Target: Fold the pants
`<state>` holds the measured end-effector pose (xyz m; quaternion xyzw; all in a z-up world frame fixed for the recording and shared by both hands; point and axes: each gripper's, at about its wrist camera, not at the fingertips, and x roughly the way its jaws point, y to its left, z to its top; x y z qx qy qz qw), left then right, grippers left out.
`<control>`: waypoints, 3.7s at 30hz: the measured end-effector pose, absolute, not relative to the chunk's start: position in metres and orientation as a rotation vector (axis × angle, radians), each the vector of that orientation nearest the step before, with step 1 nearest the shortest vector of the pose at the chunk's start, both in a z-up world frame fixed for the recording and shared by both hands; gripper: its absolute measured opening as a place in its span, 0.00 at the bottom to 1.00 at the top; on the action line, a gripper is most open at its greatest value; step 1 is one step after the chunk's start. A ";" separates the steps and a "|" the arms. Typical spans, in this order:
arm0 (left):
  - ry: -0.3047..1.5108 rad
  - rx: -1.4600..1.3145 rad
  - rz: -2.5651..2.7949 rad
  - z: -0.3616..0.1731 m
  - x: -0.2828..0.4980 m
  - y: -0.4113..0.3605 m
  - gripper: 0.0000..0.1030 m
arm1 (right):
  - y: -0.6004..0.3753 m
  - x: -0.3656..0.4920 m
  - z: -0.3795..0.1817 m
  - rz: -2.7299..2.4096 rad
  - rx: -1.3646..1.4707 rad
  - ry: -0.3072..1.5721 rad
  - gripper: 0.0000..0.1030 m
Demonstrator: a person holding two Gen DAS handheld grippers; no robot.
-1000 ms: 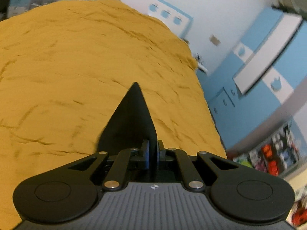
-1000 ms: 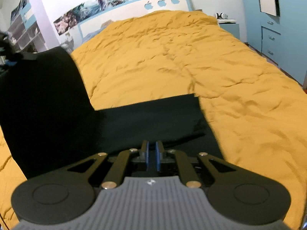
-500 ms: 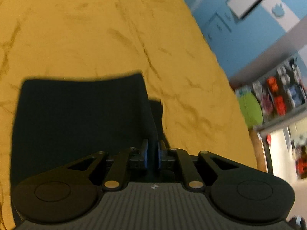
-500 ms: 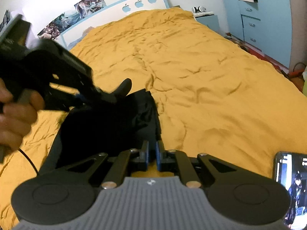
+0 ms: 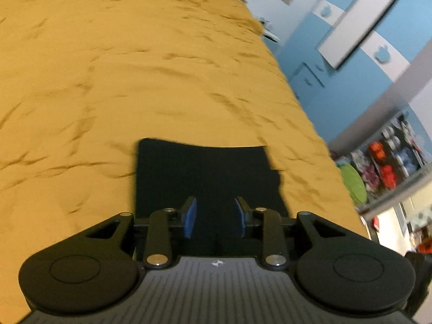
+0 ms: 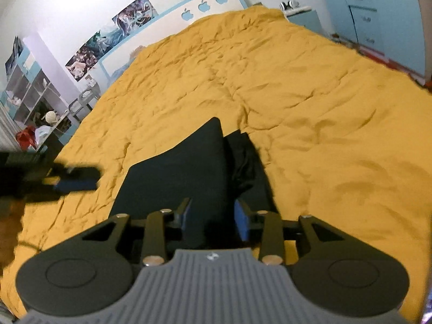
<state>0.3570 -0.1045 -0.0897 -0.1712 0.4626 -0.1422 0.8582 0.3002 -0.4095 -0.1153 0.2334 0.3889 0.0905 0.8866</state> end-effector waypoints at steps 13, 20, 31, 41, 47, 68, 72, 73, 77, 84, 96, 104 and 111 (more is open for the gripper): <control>1.040 -0.473 -0.208 -0.137 0.341 -0.045 0.33 | -0.413 0.323 -0.119 0.210 0.605 0.874 0.05; 1.042 -0.479 -0.208 -0.143 0.336 -0.046 0.33 | -0.377 0.339 -0.056 0.243 0.331 0.853 0.03; 1.033 -0.389 -0.247 -0.144 0.336 -0.075 0.33 | -0.432 0.341 -0.095 0.154 0.382 0.949 0.02; 1.087 -0.233 -0.247 -0.159 0.319 -0.092 0.35 | -0.439 0.325 -0.125 0.106 0.375 0.927 0.12; 1.145 -0.181 -0.301 -0.154 0.292 -0.087 0.35 | -0.422 0.305 -0.107 0.088 0.177 0.895 0.19; 0.959 -0.232 -0.301 -0.115 0.348 -0.077 0.32 | -0.410 0.339 -0.081 0.139 0.152 0.779 0.03; 0.922 -0.219 -0.273 -0.122 0.379 -0.091 0.30 | -0.401 0.374 -0.089 0.148 0.137 0.780 0.02; 0.927 -0.215 -0.263 -0.128 0.389 -0.094 0.30 | -0.400 0.383 -0.092 0.146 0.134 0.785 0.02; 0.965 -0.189 -0.241 -0.155 0.420 -0.102 0.28 | -0.404 0.409 -0.112 0.138 0.140 0.824 0.02; 0.989 -0.226 -0.206 -0.186 0.440 -0.096 0.36 | -0.413 0.429 -0.160 0.117 0.190 0.900 0.03; 0.967 -0.188 -0.051 -0.135 0.423 -0.067 0.33 | -0.417 0.417 -0.130 0.000 0.179 0.904 0.15; 0.989 -0.236 -0.097 -0.092 0.376 -0.038 0.39 | -0.426 0.393 -0.105 0.140 0.367 0.970 0.53; 1.014 -0.445 -0.174 -0.110 0.366 -0.031 0.50 | -0.448 0.386 -0.118 0.119 0.509 1.068 0.55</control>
